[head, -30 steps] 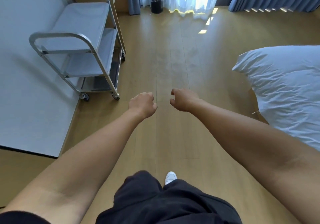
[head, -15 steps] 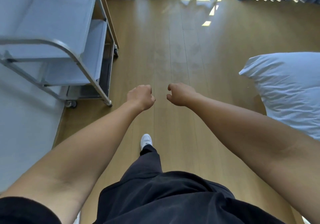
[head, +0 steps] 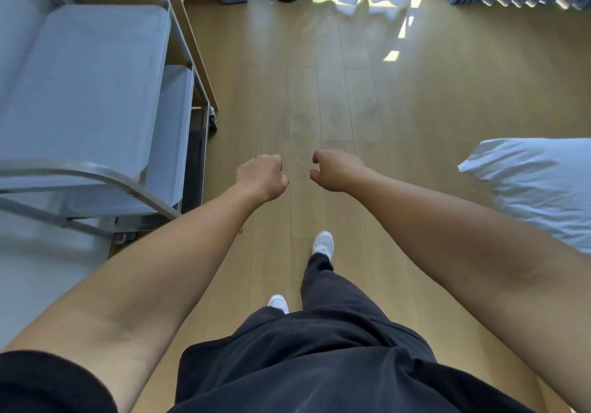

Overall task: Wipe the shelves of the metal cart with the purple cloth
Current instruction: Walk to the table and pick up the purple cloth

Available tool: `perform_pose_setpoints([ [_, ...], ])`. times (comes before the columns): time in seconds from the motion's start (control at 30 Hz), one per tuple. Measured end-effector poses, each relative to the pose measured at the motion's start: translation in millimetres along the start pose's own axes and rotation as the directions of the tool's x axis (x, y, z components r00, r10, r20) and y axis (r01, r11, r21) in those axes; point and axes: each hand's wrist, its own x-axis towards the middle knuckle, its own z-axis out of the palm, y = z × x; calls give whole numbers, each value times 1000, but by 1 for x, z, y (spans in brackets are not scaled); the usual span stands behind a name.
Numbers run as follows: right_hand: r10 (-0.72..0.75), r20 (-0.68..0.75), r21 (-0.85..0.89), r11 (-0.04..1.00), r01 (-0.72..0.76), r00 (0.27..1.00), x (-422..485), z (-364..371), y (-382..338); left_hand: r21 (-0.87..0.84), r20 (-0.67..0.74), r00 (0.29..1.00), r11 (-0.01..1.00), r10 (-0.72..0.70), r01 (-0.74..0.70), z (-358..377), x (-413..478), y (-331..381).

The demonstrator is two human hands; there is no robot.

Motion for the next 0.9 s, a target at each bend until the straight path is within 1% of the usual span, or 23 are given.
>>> perform_pose_setpoints([
  [0.2, -34, 12, -5, 999, 34, 999, 122, -42, 23, 29, 18, 1000, 999, -25, 25, -19, 126, 2],
  [0.33, -63, 13, -2, 998, 63, 998, 201, -86, 44, 23, 26, 998, 998, -58, 57, -44, 215, 11],
  [0.5, -113, 11, -29, 993, 113, 994, 295, -144, 58, -8, -5, 994, 994, -111, 111, -84, 306, 10],
  [0.63, -170, -17, -30, 985, 169, 985, 372, -184, 48, -35, -26, 988, 988, -149, 148, -114, 372, -8],
  [0.73, -197, -37, 13, 980, 198, 980, 435, -215, 29, -26, -58, 984, 986, -168, 167, -140, 428, -30],
  [0.9, -263, -138, 26, 963, 269, 955, 549, -273, -13, -26, -141, 971, 981, -193, 191, -189, 534, -81],
])
